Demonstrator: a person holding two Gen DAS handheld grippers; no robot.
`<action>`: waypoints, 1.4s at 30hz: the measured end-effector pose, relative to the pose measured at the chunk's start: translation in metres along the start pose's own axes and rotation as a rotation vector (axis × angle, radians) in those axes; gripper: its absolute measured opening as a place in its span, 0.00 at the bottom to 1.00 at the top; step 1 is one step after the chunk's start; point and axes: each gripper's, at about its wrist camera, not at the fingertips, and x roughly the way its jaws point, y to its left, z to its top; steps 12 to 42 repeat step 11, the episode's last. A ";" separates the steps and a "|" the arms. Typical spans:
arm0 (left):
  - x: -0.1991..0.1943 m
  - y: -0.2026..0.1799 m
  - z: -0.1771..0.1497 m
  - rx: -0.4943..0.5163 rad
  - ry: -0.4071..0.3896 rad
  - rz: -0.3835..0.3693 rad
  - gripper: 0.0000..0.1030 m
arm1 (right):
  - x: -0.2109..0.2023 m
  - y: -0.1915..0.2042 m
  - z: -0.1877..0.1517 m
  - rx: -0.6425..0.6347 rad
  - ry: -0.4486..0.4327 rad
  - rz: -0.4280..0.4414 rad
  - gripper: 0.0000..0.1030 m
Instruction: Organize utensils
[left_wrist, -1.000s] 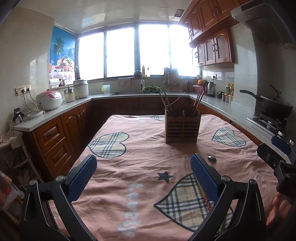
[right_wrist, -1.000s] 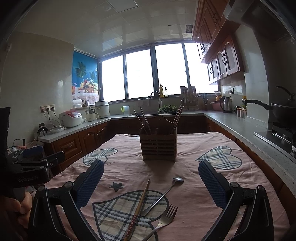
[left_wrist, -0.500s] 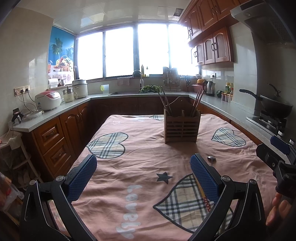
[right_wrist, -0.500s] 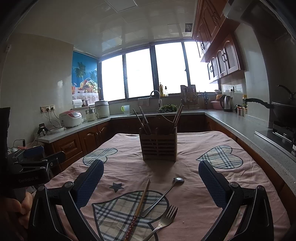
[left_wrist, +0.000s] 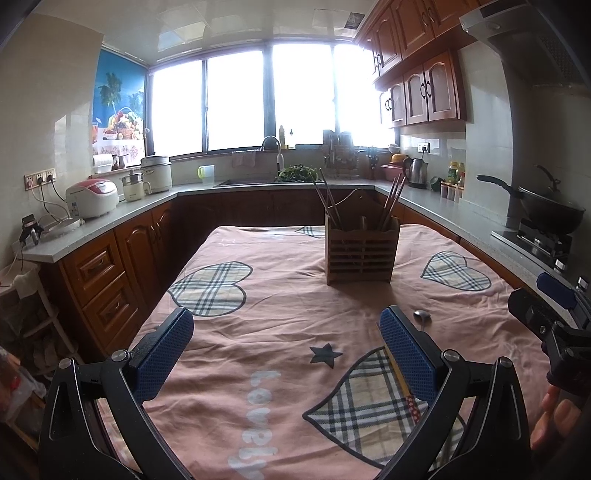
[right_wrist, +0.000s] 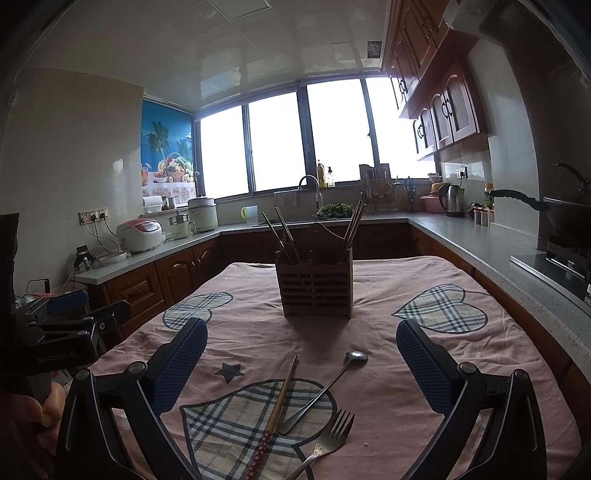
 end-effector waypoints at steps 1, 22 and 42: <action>0.001 0.000 0.000 0.001 0.001 -0.001 1.00 | 0.001 0.001 -0.001 0.001 0.002 0.001 1.00; 0.006 -0.001 0.002 0.004 0.010 -0.014 1.00 | 0.008 -0.004 -0.001 0.014 0.019 0.003 1.00; 0.006 -0.001 0.002 0.004 0.010 -0.014 1.00 | 0.008 -0.004 -0.001 0.014 0.019 0.003 1.00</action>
